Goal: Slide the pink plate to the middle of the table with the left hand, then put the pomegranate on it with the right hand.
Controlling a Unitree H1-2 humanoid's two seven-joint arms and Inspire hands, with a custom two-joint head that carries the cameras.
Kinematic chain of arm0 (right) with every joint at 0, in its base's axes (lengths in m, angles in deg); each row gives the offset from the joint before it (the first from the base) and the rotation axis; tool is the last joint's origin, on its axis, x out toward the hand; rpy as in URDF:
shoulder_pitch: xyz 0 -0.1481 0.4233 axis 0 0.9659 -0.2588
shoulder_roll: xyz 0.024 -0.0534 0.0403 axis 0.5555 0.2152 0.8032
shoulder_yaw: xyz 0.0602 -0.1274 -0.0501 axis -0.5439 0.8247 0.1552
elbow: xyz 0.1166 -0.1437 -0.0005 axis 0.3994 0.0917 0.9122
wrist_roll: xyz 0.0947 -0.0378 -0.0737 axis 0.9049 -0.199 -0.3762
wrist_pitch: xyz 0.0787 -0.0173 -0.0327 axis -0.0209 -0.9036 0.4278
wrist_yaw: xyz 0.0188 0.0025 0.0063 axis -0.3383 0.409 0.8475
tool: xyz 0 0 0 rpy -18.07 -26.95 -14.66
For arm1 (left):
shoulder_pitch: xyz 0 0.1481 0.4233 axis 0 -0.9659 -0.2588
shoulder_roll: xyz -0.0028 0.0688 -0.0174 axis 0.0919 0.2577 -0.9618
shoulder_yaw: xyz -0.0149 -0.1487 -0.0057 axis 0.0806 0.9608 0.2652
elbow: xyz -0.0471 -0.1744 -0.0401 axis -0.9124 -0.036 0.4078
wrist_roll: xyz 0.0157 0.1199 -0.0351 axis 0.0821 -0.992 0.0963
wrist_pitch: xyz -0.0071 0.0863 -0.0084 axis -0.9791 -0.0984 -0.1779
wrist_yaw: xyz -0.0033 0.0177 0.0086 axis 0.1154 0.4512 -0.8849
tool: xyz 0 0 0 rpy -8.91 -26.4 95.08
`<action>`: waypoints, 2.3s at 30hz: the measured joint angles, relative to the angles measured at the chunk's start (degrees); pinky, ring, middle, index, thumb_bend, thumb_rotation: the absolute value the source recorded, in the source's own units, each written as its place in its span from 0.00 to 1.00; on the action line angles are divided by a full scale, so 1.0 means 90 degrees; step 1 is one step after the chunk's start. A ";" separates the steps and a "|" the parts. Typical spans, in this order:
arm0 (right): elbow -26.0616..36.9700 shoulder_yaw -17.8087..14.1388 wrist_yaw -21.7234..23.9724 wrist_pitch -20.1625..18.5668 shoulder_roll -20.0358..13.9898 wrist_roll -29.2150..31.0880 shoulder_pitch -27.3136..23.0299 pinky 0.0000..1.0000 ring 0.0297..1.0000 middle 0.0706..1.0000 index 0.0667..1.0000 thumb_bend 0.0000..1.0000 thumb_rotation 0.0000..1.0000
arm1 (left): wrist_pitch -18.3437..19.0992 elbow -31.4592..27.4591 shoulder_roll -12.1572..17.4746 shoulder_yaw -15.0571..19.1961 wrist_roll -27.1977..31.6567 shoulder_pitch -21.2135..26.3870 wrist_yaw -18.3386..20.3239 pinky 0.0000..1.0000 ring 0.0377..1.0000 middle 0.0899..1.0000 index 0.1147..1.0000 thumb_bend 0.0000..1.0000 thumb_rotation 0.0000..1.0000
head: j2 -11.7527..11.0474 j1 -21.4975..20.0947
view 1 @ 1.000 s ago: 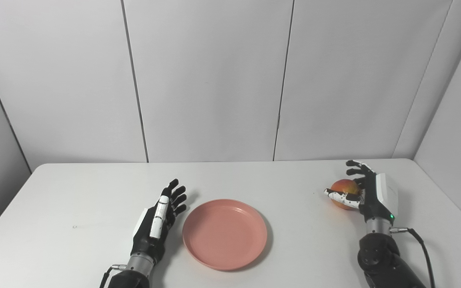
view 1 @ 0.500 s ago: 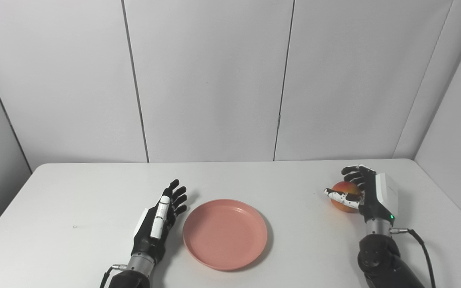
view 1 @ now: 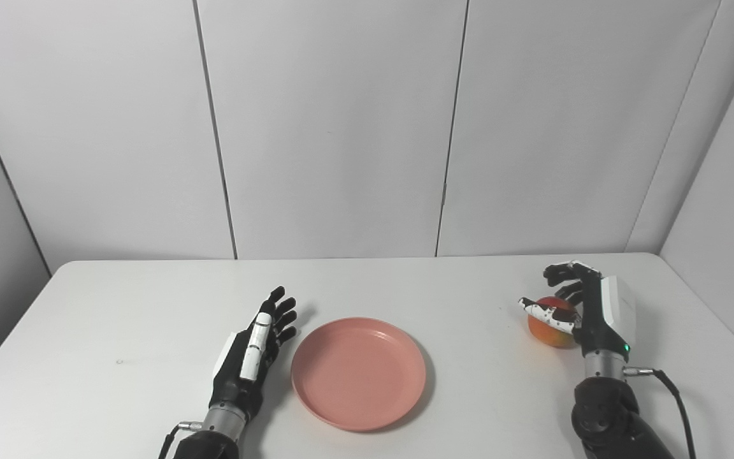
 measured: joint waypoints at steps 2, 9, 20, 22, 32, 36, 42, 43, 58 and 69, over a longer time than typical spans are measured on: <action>0.0080 0.0003 0.0005 0.0028 0.0005 -0.0004 0.0006 0.36 0.42 0.47 0.45 0.50 0.00 | -0.0001 0.0014 -0.0011 -0.0012 -0.0019 0.0007 -0.0007 0.91 0.93 0.93 0.93 0.48 1.00 | 0.0000 0.0010; 0.0699 0.0035 0.0111 0.0050 0.0061 -0.0042 0.0155 0.35 0.42 0.45 0.47 0.50 0.00 | -0.0004 0.0056 -0.0013 -0.0075 -0.0154 0.0030 -0.0026 0.92 0.94 0.94 0.94 0.51 1.00 | 0.0000 0.0039; 0.1159 0.0024 0.0293 0.0049 0.0216 -0.0218 0.0331 0.35 0.42 0.45 0.46 0.50 0.00 | -0.0005 0.0086 -0.0017 -0.0098 -0.0154 0.0050 0.0028 0.92 0.94 0.95 0.95 0.51 1.00 | 0.0029 0.0069; 0.1159 -0.0002 0.0299 0.0049 0.0215 -0.0217 0.0337 0.35 0.43 0.45 0.46 0.50 0.00 | -0.0009 0.0087 -0.0016 -0.0095 -0.0154 0.0050 0.0028 0.92 0.95 0.95 0.95 0.51 1.00 | 0.0019 0.0059; 0.1090 -0.0097 0.0170 0.0058 0.0217 -0.0410 0.0322 0.56 0.64 0.65 0.46 0.52 0.11 | -0.0011 0.0083 -0.0015 -0.0094 -0.0154 0.0050 0.0027 0.92 0.94 0.94 0.95 0.51 1.00 | 0.0019 0.0020; 0.1046 -0.0097 0.0228 0.0048 0.0193 -0.0449 0.0320 0.68 0.75 0.76 0.73 0.74 0.17 | -0.0014 0.0082 -0.0013 -0.0095 -0.0154 0.0049 0.0029 0.92 0.94 0.94 0.95 0.52 1.00 | 0.0029 0.0020; 0.1138 -0.0106 0.0881 -0.0318 0.0024 -0.0413 0.0320 0.80 0.86 0.88 0.87 0.86 0.31 | -0.0014 0.0078 -0.0012 -0.0099 -0.0169 0.0049 0.0024 0.91 0.94 0.94 0.94 0.50 1.00 | 0.0039 0.0020; 0.1188 -0.0110 0.0944 -0.0399 -0.0005 -0.0414 0.0319 0.80 0.87 0.88 0.87 0.86 0.32 | -0.0014 0.0078 -0.0012 -0.0099 -0.0190 0.0048 0.0020 0.91 0.94 0.94 0.94 0.50 1.00 | 0.0039 0.0020; 0.1501 0.0178 0.2440 -0.1956 -0.0472 -0.0752 0.0308 0.95 0.97 0.94 0.91 0.96 0.49 | -0.0106 0.0086 -0.0012 -0.0101 -0.0220 0.0048 0.0024 0.92 0.94 0.94 0.94 0.50 1.00 | 0.0058 0.0020; 0.1670 0.0178 0.3060 -0.2495 -0.0506 -0.0704 0.0304 0.88 0.90 0.88 0.87 0.91 0.33 | -0.0107 0.0084 -0.0013 -0.0097 -0.0206 0.0048 0.0036 0.92 0.94 0.94 0.94 0.49 1.00 | 0.0049 0.0000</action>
